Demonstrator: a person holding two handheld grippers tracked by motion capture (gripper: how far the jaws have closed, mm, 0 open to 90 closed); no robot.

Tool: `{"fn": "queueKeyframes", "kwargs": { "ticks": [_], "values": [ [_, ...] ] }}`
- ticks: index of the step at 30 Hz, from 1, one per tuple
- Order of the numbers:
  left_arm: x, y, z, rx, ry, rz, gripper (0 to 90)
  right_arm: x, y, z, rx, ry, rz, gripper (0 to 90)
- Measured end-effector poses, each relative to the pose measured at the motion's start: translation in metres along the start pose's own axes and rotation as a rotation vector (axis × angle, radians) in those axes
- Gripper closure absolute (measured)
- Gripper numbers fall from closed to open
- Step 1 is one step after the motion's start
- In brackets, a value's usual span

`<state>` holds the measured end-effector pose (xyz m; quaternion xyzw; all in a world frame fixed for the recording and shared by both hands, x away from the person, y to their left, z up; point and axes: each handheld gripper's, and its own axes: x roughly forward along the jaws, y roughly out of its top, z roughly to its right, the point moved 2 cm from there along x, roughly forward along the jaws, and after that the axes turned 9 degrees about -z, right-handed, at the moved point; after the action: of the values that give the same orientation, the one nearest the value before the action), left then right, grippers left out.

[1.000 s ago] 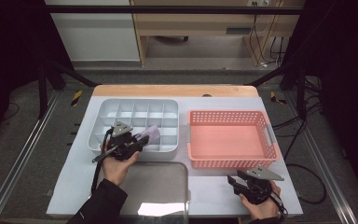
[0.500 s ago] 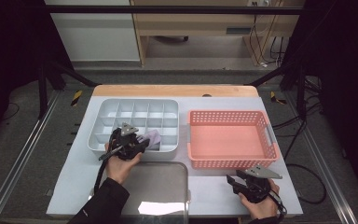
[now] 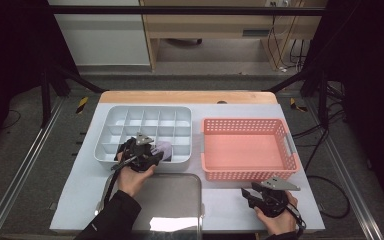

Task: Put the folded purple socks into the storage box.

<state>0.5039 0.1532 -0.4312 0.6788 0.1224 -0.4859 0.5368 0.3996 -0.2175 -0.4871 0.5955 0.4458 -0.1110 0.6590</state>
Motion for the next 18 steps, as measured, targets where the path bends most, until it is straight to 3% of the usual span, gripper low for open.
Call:
{"fn": "queueKeyframes", "kwargs": {
  "ticks": [9, 12, 17, 18],
  "values": [
    [0.005, 0.0, -0.004, -0.022, -0.029, -0.021, 65.7, 0.001, -0.001, 0.0, -0.006, 0.006, -0.007, 52.7],
    [0.004, 0.0, -0.005, -0.03, -0.039, -0.006, 61.1, 0.002, -0.001, -0.001, -0.007, 0.008, -0.009, 52.3],
    [-0.007, 0.001, -0.003, -0.002, -0.017, 0.032, 49.2, 0.001, -0.001, 0.0, -0.005, 0.007, -0.003, 52.1],
    [-0.011, 0.004, -0.002, 0.001, -0.012, 0.061, 50.3, 0.001, -0.001, 0.0, -0.004, 0.008, -0.004, 52.1]
  ]
}}
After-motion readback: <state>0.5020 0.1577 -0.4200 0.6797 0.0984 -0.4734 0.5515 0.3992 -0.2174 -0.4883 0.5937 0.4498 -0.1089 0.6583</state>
